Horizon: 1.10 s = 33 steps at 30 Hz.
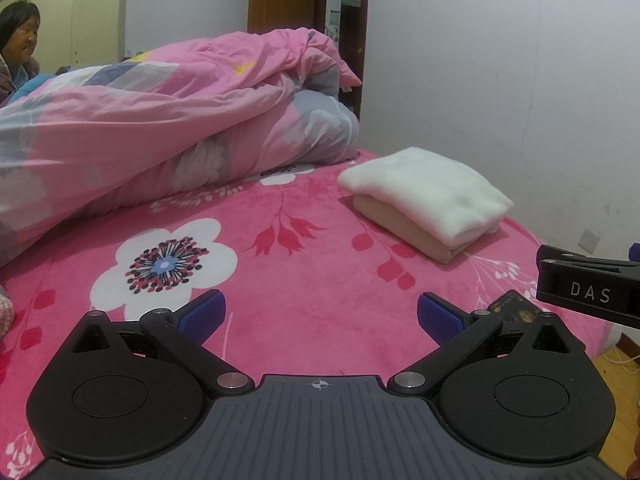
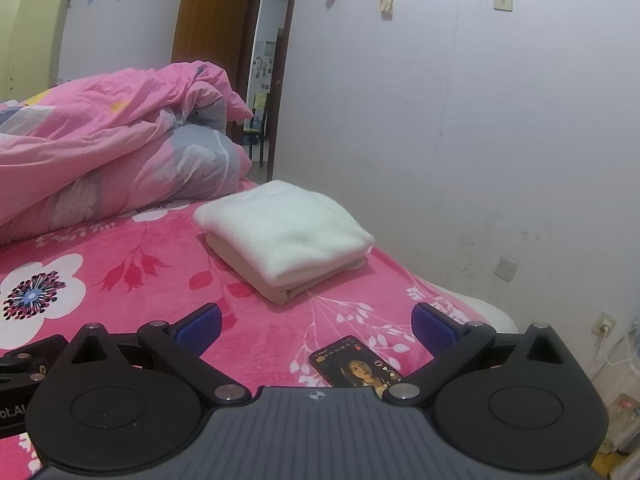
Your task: Fold clothes
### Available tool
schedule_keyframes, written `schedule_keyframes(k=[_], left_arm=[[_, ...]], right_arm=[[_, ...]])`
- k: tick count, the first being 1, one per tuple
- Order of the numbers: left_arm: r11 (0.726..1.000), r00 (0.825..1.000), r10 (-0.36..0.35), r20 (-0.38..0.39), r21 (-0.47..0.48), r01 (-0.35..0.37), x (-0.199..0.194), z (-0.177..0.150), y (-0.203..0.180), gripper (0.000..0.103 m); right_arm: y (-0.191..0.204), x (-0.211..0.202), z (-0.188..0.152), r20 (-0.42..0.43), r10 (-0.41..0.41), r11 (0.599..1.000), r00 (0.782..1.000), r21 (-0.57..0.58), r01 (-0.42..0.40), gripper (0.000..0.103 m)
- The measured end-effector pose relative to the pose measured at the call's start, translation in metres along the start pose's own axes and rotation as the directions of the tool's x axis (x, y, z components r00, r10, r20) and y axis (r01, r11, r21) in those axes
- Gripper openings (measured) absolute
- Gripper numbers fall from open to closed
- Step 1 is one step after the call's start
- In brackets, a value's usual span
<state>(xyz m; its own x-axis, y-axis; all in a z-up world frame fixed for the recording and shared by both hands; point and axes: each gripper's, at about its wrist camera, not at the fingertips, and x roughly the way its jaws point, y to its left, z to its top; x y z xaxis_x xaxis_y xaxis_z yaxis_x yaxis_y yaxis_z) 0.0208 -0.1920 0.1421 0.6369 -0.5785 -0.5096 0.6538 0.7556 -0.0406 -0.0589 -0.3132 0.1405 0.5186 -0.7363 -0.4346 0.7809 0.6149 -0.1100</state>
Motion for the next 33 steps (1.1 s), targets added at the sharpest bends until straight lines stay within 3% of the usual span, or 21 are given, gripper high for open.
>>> schedule_keyframes(k=[33], left_arm=[[1.000, 1.000, 0.001, 0.007, 0.003, -0.001, -0.0021, 0.0007, 0.0015, 0.103]], right_arm=[[0.0032, -0.0022, -0.0002, -0.001, 0.008, 1.000, 1.000, 0.005, -0.008, 0.103]])
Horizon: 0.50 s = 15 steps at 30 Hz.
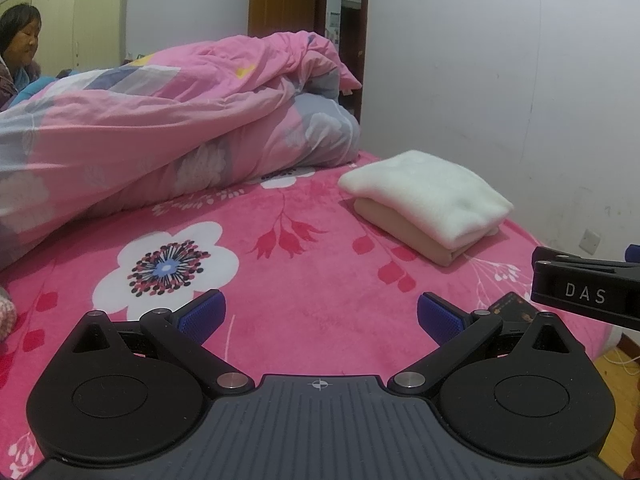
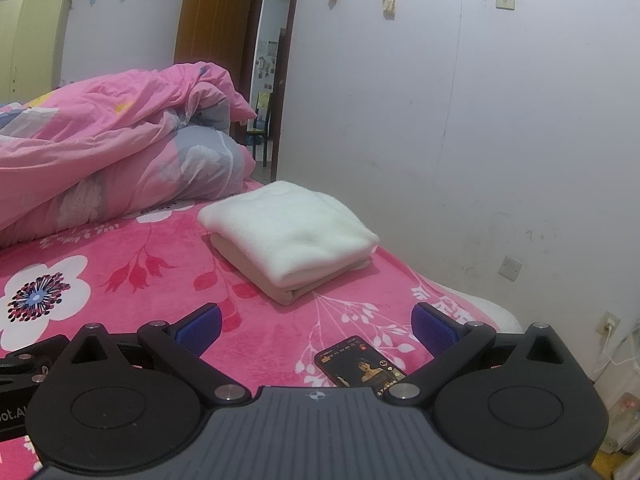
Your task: Fold clothes
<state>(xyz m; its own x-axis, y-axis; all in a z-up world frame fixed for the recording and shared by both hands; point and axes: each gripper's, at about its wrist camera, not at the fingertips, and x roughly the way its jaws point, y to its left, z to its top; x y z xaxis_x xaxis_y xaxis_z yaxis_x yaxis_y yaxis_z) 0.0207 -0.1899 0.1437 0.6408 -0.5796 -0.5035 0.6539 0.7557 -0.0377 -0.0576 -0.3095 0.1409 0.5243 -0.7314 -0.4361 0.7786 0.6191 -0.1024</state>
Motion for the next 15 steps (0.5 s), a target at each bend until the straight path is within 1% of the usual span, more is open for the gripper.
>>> schedule_keyframes(k=[15], left_arm=[[1.000, 1.000, 0.006, -0.001, -0.001, -0.006, -0.0008, -0.0003, -0.0015, 0.103]], right_arm=[[0.0026, 0.0000, 0.0008, 0.000, 0.004, 1.000, 1.000, -0.005, -0.004, 0.103]])
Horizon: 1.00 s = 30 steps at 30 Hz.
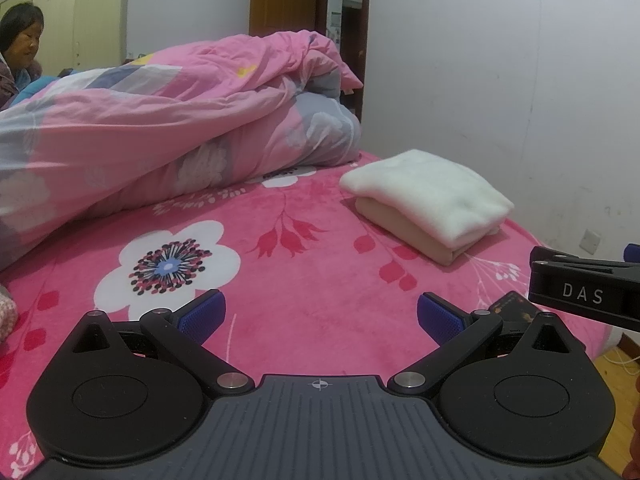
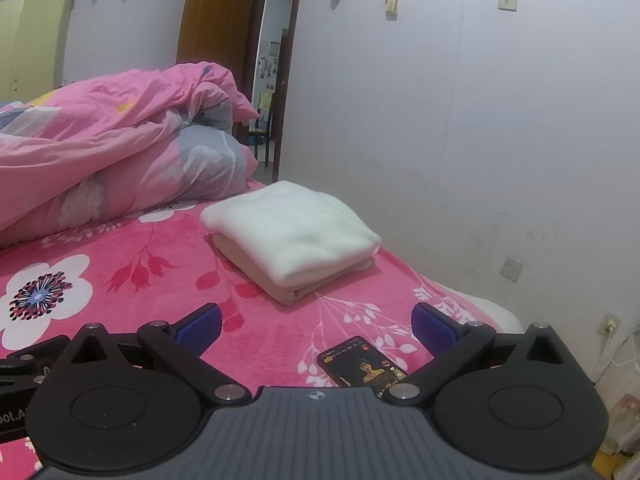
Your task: Fold clothes
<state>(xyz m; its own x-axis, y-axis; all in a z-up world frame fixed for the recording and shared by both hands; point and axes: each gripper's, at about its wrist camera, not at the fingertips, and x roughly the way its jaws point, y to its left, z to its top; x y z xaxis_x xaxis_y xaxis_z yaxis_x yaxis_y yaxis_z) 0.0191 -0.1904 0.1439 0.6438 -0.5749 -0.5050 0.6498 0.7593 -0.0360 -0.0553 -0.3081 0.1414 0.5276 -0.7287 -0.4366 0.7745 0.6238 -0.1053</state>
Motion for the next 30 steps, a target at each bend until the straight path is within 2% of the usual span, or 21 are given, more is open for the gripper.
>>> schedule_keyframes(k=[30], left_arm=[[1.000, 1.000, 0.004, -0.005, -0.010, -0.004, 0.0027, -0.0010, 0.0048, 0.103]], right_arm=[[0.0053, 0.0009, -0.0009, -0.001, 0.002, 1.000, 1.000, -0.009, -0.002, 0.103]])
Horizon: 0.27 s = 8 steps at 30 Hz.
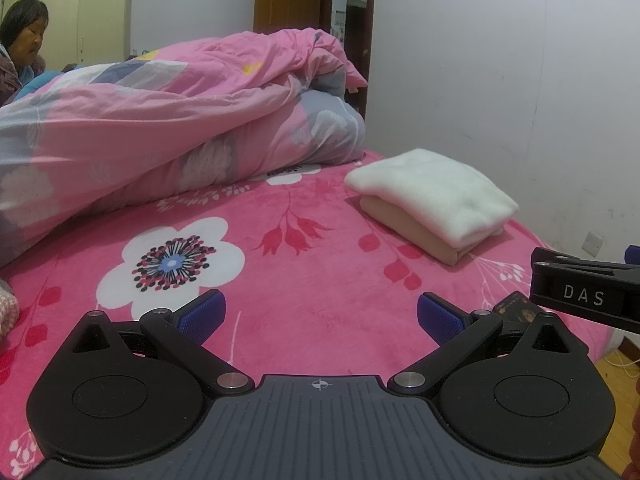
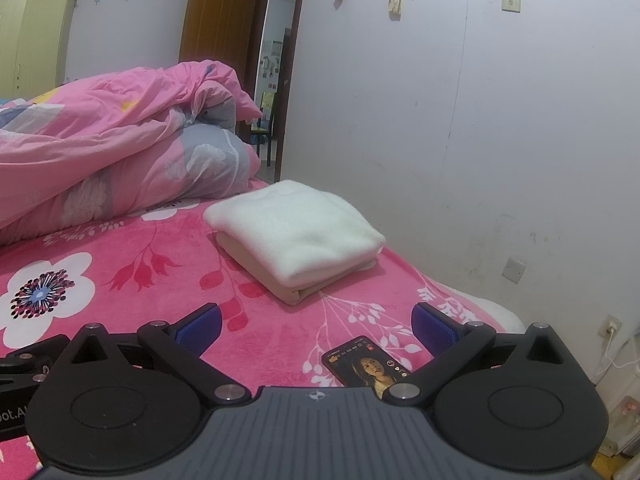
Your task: Fold clothes
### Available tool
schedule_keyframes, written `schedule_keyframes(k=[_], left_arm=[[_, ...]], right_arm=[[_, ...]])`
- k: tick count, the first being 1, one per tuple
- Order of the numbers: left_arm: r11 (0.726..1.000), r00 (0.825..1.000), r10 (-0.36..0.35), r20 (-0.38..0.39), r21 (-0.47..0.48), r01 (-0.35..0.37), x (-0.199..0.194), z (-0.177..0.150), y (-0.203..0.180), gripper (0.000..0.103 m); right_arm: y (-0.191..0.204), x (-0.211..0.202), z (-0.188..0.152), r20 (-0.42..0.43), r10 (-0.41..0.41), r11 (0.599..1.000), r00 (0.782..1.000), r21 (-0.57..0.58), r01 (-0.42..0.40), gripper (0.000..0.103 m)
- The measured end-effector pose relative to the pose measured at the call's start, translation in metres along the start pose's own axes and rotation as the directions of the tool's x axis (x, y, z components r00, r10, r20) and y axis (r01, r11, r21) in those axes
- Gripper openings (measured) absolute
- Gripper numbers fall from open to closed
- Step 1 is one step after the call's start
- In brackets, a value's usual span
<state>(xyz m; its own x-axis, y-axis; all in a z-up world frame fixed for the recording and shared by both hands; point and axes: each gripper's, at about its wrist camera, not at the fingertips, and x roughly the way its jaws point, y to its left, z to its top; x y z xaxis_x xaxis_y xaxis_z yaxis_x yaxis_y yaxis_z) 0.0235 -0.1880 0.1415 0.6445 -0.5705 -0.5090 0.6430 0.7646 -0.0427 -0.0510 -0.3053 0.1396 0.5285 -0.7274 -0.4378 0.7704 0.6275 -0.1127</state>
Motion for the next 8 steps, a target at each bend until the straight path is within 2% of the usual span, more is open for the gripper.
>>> schedule_keyframes(k=[8], left_arm=[[1.000, 1.000, 0.001, -0.001, 0.001, -0.001, 0.0000, -0.0005, 0.0008, 0.103]], right_arm=[[-0.0005, 0.0008, 0.0003, 0.000, 0.002, 1.000, 1.000, 0.000, -0.002, 0.103]])
